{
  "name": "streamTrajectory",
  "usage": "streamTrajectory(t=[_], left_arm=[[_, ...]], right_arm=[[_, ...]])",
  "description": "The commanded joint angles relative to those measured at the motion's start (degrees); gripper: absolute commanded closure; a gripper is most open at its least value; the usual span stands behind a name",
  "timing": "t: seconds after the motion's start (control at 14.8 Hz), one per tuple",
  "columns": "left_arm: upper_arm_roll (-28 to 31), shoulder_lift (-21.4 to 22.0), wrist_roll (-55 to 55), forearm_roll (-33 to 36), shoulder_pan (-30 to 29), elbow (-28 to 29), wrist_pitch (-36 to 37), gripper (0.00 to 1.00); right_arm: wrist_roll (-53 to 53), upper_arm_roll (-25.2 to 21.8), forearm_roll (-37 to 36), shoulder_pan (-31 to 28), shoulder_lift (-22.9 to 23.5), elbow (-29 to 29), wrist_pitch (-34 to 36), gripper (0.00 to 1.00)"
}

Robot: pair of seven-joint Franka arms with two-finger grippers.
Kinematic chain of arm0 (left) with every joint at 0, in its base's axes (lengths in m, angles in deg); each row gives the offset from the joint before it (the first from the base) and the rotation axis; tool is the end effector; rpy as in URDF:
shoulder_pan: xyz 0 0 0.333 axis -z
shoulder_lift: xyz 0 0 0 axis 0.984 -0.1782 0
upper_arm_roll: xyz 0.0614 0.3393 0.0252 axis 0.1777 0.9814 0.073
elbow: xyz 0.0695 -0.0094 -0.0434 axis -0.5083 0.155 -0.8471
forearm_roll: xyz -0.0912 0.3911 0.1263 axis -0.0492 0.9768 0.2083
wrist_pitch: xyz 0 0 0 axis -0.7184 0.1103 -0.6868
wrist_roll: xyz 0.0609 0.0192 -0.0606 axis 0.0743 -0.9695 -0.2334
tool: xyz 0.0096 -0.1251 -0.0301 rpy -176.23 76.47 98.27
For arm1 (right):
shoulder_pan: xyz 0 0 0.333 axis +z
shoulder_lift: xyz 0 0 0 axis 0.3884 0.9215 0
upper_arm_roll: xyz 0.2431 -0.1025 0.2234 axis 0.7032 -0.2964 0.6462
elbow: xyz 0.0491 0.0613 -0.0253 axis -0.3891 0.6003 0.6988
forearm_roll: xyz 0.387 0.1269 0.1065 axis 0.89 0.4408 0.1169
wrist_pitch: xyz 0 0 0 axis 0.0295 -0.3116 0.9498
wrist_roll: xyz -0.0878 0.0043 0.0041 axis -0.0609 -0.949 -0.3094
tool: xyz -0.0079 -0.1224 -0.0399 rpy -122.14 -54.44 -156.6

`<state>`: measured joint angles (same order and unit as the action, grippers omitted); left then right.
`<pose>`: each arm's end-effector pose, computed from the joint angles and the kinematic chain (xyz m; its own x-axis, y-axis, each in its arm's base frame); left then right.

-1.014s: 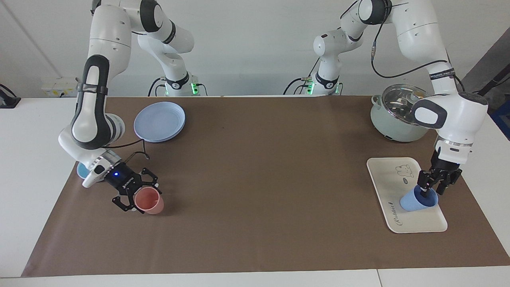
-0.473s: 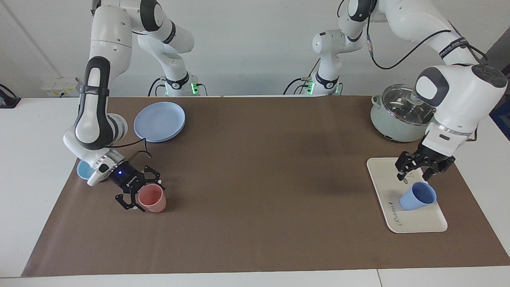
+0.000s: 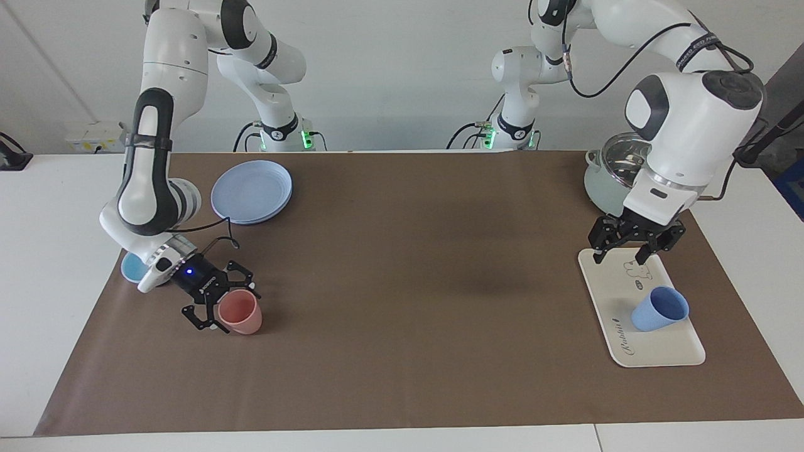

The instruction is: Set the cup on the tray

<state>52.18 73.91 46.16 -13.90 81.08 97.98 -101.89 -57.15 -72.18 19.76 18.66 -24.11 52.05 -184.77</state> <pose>0.6733 -0.0765 0.5900 0.9779 -0.1317 0.1621 -0.1326 -0.9912 -0.0053 0.6840 -0.0622 0.2825 0.4211 0.3252 0.8467 0.7738 -0.6157 -0.1484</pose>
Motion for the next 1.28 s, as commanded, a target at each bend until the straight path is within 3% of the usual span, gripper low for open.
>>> streamTrajectory(t=[0.0, 0.14, 0.27, 0.68, 0.95, 1.22], left_arm=[[0.6, 12.0, -0.3, 1.2, 0.6, 14.8, -0.4, 0.14], [0.6, 15.2, 0.0, 1.2, 0.3, 19.0, -0.4, 0.09], [0.6, 15.7, 0.0, 1.2, 0.5, 18.5, -0.3, 0.0], [0.6, 16.2, 0.0, 1.2, 0.5, 13.3, 8.6, 0.0], [0.6, 16.4, 0.0, 1.2, 0.2, 13.4, 10.6, 0.0], [1.0, 15.9, 0.2, 0.3, 0.0, 12.0, 11.0, 0.0]], right_arm=[[2.7, 0.3, 1.1, -0.6, -3.8, 2.6, 0.8, 0.0], [4.8, 0.3, 0.3, -0.1, -4.7, 2.4, 0.2, 0.0], [8.4, 0.2, -2.4, 0.1, -6.4, 2.4, -0.2, 0.0], [32.7, 0.2, -19.7, 4.1, -12.6, 1.0, -7.5, 0.0], [47.1, 0.2, -34.3, 4.3, -14.8, -1.6, -7.5, 0.0], [69.9, 1.0, -53.2, 6.7, -19.0, -2.0, -7.1, 0.0]])
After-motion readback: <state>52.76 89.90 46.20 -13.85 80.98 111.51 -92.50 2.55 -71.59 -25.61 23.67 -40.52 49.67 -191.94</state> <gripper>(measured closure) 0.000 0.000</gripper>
